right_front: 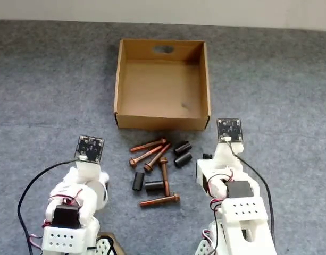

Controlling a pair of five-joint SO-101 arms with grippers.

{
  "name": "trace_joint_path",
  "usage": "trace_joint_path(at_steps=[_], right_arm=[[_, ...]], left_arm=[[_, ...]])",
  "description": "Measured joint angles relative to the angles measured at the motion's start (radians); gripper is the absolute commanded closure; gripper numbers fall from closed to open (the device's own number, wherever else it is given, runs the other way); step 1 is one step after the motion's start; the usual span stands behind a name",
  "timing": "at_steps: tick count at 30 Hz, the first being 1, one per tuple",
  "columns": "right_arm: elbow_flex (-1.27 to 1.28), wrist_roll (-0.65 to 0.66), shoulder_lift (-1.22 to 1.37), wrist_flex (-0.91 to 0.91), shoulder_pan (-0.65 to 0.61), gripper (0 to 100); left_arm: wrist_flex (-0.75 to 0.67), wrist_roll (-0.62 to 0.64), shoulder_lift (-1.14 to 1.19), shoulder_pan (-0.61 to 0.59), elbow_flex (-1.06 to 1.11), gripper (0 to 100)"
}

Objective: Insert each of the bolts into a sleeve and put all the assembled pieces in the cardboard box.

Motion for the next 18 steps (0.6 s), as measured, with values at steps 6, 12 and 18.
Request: trace_joint_path(at_steps=[6,12,18], right_arm=[[0.023,0.000,-0.003,0.000,0.000,99.2],[0.023,0.000,-0.003,0.000,0.000,99.2],[0.023,0.000,-0.003,0.000,0.000,99.2]], left_arm=[[-0.353,-0.393,0.000,-0.192,0.006,99],[-0.290,-0.341,0.002,-0.195,-0.049,93],[-0.057,-0.305,0.017,-0.195,-0.460,87]])
